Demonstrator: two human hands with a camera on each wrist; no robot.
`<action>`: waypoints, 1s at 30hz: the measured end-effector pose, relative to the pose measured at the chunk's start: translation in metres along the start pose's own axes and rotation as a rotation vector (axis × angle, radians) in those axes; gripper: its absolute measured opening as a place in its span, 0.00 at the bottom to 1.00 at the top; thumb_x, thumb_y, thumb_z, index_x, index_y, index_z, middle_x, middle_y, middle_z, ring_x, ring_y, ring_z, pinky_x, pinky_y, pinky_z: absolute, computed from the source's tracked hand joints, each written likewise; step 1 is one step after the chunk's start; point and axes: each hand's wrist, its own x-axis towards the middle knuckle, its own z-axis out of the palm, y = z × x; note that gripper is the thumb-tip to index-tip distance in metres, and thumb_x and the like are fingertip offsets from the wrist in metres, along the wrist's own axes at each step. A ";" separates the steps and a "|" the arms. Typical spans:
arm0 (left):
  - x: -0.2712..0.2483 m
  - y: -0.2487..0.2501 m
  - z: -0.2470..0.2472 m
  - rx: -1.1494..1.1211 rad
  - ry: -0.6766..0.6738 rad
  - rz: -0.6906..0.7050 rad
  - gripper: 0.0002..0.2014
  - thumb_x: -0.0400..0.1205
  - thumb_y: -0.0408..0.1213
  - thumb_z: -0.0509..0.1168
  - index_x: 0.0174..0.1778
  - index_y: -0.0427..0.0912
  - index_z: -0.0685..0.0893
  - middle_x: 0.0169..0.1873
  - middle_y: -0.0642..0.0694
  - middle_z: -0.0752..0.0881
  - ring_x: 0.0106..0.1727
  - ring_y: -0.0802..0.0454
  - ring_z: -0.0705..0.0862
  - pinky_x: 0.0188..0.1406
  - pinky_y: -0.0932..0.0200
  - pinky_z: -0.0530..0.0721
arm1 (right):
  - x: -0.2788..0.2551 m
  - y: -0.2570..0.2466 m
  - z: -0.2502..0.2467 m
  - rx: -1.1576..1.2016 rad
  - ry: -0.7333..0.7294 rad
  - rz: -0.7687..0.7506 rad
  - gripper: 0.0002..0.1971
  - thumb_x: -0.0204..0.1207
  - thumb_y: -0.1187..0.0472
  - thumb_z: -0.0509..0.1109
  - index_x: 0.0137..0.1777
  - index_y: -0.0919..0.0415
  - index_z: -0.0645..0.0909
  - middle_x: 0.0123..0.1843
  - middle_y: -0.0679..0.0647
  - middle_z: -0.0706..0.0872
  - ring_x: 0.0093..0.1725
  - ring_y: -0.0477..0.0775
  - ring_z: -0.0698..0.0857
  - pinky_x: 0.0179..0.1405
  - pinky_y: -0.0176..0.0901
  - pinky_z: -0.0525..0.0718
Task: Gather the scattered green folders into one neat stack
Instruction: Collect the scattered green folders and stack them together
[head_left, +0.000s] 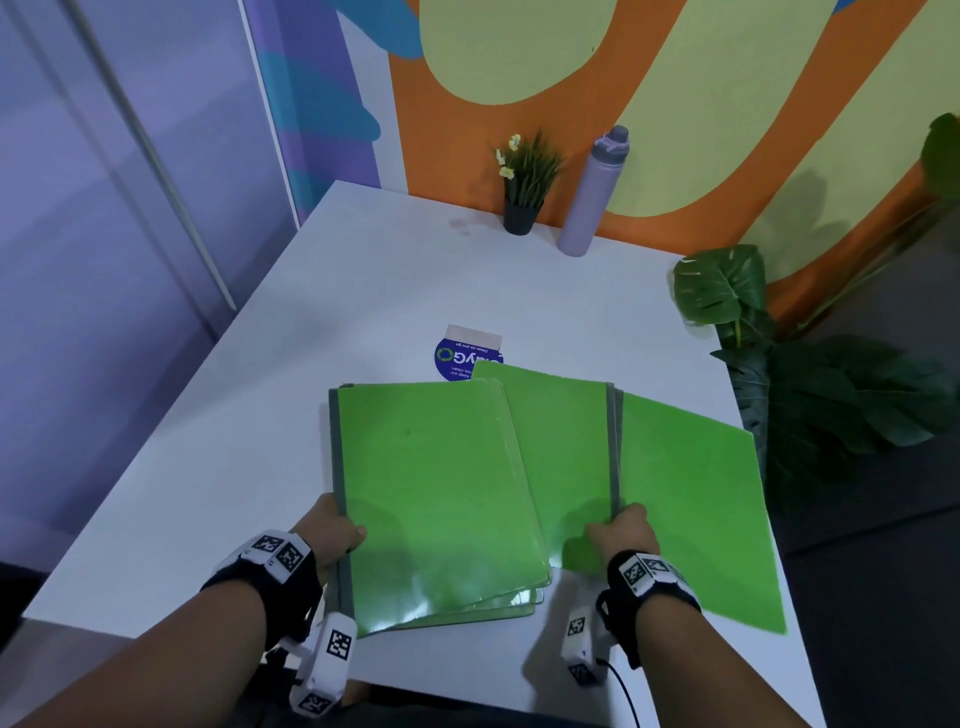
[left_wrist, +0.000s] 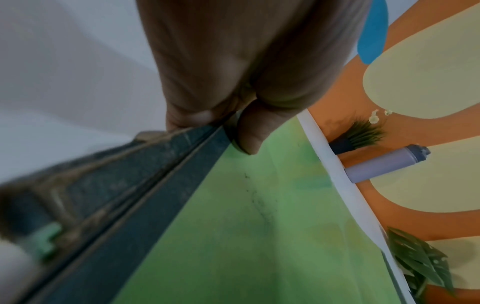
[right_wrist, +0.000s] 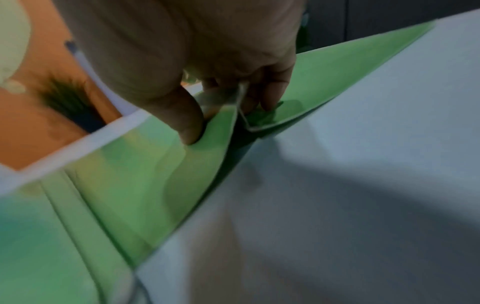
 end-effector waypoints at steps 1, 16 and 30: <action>0.000 0.003 -0.001 -0.014 0.013 -0.005 0.37 0.62 0.46 0.74 0.63 0.28 0.73 0.49 0.32 0.87 0.48 0.39 0.88 0.52 0.34 0.88 | 0.000 -0.004 -0.006 0.051 0.030 -0.017 0.14 0.70 0.60 0.70 0.52 0.62 0.71 0.40 0.57 0.81 0.41 0.62 0.85 0.45 0.60 0.88; -0.086 0.085 0.013 -0.573 -0.012 -0.077 0.50 0.67 0.64 0.68 0.80 0.39 0.60 0.71 0.36 0.76 0.66 0.30 0.80 0.66 0.29 0.77 | -0.093 -0.105 -0.084 -0.060 0.452 -0.834 0.20 0.72 0.70 0.62 0.61 0.52 0.76 0.50 0.54 0.87 0.44 0.63 0.86 0.34 0.48 0.78; -0.099 0.095 0.033 -0.244 0.065 -0.059 0.55 0.63 0.72 0.69 0.74 0.32 0.67 0.44 0.31 0.83 0.40 0.35 0.85 0.44 0.47 0.88 | -0.081 -0.025 0.018 -0.517 -0.203 -1.205 0.27 0.65 0.67 0.64 0.66 0.53 0.79 0.74 0.50 0.77 0.69 0.59 0.76 0.67 0.59 0.77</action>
